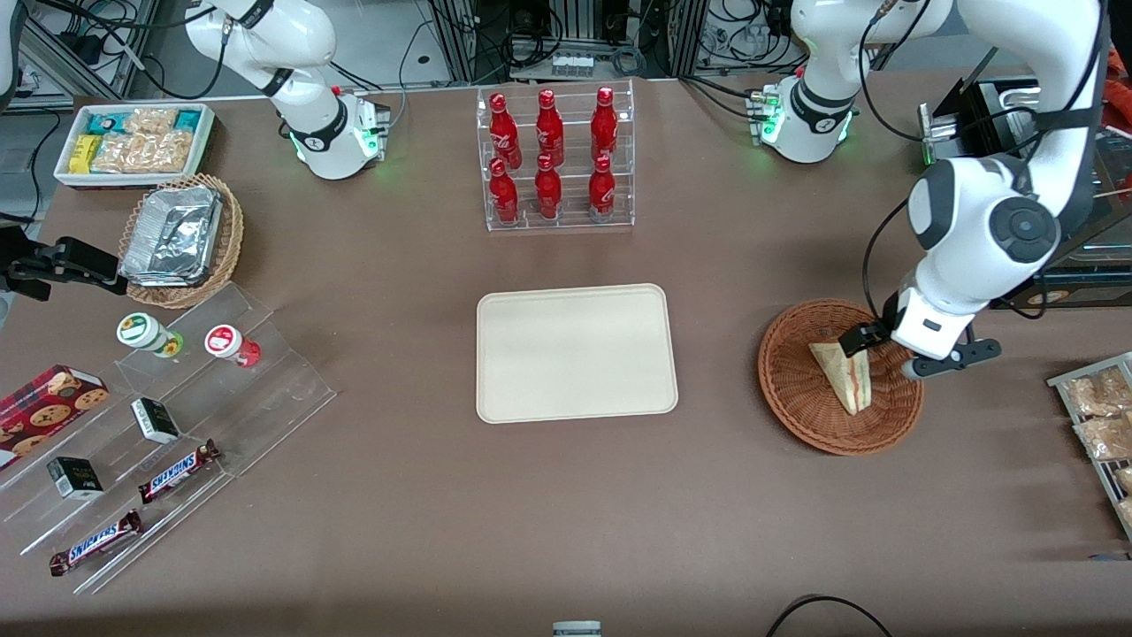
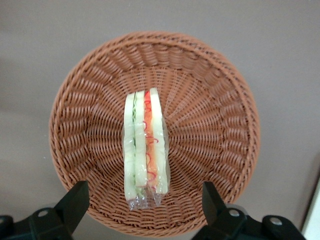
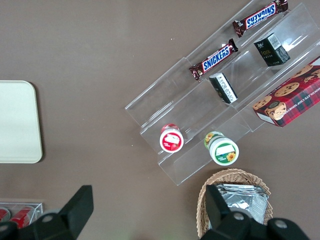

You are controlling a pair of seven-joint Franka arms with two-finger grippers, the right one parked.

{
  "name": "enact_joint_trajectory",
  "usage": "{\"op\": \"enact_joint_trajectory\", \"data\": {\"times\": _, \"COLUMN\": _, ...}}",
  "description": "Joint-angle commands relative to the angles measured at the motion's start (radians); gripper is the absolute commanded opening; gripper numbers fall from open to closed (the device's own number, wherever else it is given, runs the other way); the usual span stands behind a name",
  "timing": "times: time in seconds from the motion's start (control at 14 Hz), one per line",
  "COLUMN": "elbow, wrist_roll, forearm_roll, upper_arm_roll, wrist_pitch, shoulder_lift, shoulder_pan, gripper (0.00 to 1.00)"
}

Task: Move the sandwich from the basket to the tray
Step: 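Lower the left gripper and close it on the wrapped sandwich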

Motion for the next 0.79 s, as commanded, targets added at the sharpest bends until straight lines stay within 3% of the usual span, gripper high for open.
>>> {"op": "enact_joint_trajectory", "data": {"times": 0.0, "elbow": -0.011, "wrist_roll": -0.03, "forearm_roll": 0.014, "upper_arm_roll": 0.002, "wrist_pitch": 0.043, "shoulder_lift": 0.032, "shoulder_pan": -0.001, "gripper": 1.0}}
{"op": "enact_joint_trajectory", "data": {"times": 0.71, "elbow": -0.013, "wrist_roll": -0.032, "forearm_roll": 0.014, "upper_arm_roll": 0.005, "wrist_pitch": 0.106, "shoulder_lift": 0.143, "shoulder_pan": 0.004, "gripper": 1.0}}
